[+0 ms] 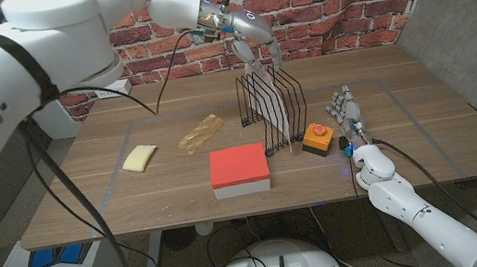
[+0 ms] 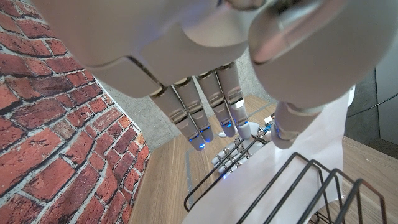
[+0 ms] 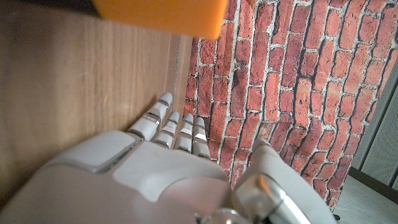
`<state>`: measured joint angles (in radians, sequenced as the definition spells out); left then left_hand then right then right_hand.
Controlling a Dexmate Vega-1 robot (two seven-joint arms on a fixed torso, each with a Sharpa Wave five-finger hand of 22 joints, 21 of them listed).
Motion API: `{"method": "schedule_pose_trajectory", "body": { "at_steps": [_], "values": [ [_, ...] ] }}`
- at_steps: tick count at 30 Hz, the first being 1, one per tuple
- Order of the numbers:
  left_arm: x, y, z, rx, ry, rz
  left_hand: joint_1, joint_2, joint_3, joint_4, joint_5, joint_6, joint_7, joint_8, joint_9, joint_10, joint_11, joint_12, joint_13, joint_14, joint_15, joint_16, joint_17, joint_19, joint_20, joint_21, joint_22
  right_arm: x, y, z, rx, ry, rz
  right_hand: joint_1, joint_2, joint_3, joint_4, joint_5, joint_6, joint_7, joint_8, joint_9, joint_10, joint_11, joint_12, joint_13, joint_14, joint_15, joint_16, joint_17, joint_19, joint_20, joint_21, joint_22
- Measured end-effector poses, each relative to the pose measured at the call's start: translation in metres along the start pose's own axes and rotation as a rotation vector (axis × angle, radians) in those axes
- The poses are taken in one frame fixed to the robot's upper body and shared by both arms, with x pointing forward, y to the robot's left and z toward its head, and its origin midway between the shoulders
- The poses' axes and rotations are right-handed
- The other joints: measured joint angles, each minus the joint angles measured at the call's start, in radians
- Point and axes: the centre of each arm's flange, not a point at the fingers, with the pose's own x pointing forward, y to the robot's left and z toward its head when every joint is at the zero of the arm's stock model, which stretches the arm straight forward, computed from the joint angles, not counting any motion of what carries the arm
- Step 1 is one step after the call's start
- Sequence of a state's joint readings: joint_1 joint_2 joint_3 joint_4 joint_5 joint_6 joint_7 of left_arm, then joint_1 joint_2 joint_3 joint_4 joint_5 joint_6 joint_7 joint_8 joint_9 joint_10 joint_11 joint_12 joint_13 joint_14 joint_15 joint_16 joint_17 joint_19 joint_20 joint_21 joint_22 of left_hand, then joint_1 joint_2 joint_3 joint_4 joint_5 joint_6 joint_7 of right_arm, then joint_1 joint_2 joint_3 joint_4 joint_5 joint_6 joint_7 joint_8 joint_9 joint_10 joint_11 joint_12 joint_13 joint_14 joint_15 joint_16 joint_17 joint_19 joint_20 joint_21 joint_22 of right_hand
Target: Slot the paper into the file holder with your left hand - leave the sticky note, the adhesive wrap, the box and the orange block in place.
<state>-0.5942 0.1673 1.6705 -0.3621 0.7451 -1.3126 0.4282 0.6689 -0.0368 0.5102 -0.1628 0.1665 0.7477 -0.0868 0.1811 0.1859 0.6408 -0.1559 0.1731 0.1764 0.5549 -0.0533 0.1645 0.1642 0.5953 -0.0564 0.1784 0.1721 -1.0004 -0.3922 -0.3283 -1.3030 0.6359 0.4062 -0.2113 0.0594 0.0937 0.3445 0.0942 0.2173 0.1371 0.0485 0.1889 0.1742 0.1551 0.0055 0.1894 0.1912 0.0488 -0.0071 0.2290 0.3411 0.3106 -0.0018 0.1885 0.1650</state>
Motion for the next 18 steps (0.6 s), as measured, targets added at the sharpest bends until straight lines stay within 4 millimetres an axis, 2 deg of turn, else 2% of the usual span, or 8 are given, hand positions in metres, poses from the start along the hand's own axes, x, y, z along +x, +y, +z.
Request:
{"method": "schedule_pose_trajectory", "body": {
  "at_steps": [9, 15, 18],
  "values": [
    [-0.0049, -0.0013, 0.0017, -0.016, -0.006, 0.012, 0.000, 0.000, -0.030, 0.003, 0.000, -0.046, 0.005, 0.000, -0.003, -0.069, 0.008, 0.000, -0.003, -0.054, 0.007, 0.000, -0.001, -0.041, 0.007, 0.000, -0.005, 0.0020, 0.0008, 0.0008, -0.003, -0.001, 0.002, 0.000, 0.000, 0.000, 0.000, 0.000, 0.002, -0.002, 0.000, 0.000, 0.000, 0.000, 0.000, 0.000, 0.000, 0.000, 0.000, 0.000, 0.000, 0.000, 0.000, 0.000],
    [-0.0077, -0.0020, 0.0032, -0.023, -0.013, 0.020, 0.000, 0.000, -0.041, 0.006, 0.000, -0.061, 0.008, 0.000, -0.002, -0.086, 0.010, 0.000, -0.004, -0.075, 0.007, 0.000, -0.001, -0.056, 0.003, 0.000, -0.005, 0.0022, 0.0011, 0.0008, -0.003, 0.000, 0.003, 0.000, 0.000, 0.000, 0.000, 0.000, 0.002, -0.002, 0.000, 0.000, 0.000, 0.000, 0.000, 0.000, 0.000, 0.000, 0.000, 0.000, 0.000, 0.000, 0.000, 0.000],
    [-0.0091, -0.0029, 0.0038, -0.026, -0.015, 0.025, 0.000, 0.000, -0.046, 0.006, 0.000, -0.068, 0.005, 0.000, -0.002, -0.093, 0.013, 0.000, -0.004, -0.086, 0.004, 0.000, -0.001, -0.063, 0.010, 0.000, -0.005, 0.0020, 0.0011, 0.0007, -0.003, 0.000, 0.002, 0.000, 0.000, 0.000, 0.000, 0.000, 0.002, -0.002, 0.000, 0.000, 0.000, 0.000, 0.000, 0.000, 0.000, 0.000, 0.004, 0.000, 0.000, 0.000, 0.000, 0.000]
  ]
}}
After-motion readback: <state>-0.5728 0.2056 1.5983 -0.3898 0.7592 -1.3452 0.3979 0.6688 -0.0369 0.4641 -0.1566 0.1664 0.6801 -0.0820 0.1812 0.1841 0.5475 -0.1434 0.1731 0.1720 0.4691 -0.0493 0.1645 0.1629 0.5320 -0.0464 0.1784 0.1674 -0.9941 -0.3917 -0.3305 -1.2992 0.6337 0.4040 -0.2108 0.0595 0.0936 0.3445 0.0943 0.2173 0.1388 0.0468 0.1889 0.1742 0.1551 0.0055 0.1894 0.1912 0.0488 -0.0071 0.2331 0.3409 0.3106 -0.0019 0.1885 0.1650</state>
